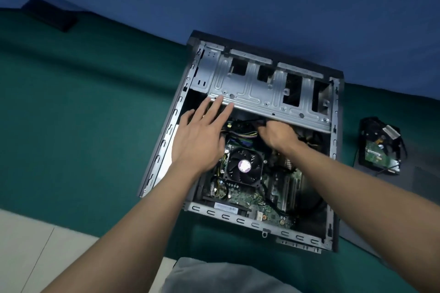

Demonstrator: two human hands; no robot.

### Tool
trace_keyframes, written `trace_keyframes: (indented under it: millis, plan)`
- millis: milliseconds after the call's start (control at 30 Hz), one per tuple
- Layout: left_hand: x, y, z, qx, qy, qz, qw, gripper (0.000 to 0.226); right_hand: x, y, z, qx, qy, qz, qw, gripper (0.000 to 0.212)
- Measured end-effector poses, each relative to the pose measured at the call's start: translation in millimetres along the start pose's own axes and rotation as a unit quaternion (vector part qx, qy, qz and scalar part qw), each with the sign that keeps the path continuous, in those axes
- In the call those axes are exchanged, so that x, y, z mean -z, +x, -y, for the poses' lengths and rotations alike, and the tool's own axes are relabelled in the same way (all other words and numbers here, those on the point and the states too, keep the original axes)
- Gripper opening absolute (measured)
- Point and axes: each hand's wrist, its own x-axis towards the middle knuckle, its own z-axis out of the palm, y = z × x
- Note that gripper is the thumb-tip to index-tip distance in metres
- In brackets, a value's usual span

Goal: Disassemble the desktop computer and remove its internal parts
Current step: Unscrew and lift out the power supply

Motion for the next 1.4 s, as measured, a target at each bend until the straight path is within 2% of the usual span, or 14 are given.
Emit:
trace_keyframes:
  millis: [133,200,267,400,467,600,733,867,1000,1200,1333,1400]
  plan:
    - [1,1,0,0.003,-0.018,0.003,1.000,0.074,4,20,12,-0.019,-0.028,0.084,0.996,0.040]
    - [1,0,0,0.003,-0.022,-0.002,1.000,0.074,2,27,11,-0.022,-0.025,0.098,0.995,0.037]
    - [2,0,0,0.003,-0.028,-0.009,1.000,0.073,-1,30,10,0.002,-0.032,0.079,0.996,0.037]
    - [3,0,-1,0.005,-0.035,-0.005,0.999,0.073,-5,32,13,0.083,-0.067,-0.014,0.994,0.042]
    - [3,0,-1,0.005,-0.035,0.002,0.999,0.074,-6,32,16,0.099,-0.054,-0.019,0.993,0.040]
    - [4,0,-1,0.005,-0.043,0.008,0.999,0.074,-10,27,15,0.061,-0.072,0.043,0.995,0.037]
    - [6,0,-1,0.007,-0.048,0.013,0.999,0.074,-13,25,10,0.022,-0.070,0.041,0.996,0.036]
    - [8,-1,-1,0.006,-0.054,0.013,0.998,0.073,-3,27,13,0.004,-0.067,0.118,0.991,0.041]
    - [8,-1,-1,0.006,-0.056,0.013,0.998,0.072,-11,24,11,0.009,-0.082,0.060,0.995,0.038]
    - [8,0,-1,0.007,-0.056,0.010,0.998,0.072,-7,29,8,0.028,-0.053,0.070,0.996,0.036]
    - [7,-2,-1,0.008,-0.057,0.010,0.998,0.073,-16,24,6,0.046,-0.065,0.009,0.997,0.036]
    - [7,-1,-1,0.009,-0.055,0.009,0.998,0.073,-14,26,6,0.049,-0.065,0.014,0.997,0.037]
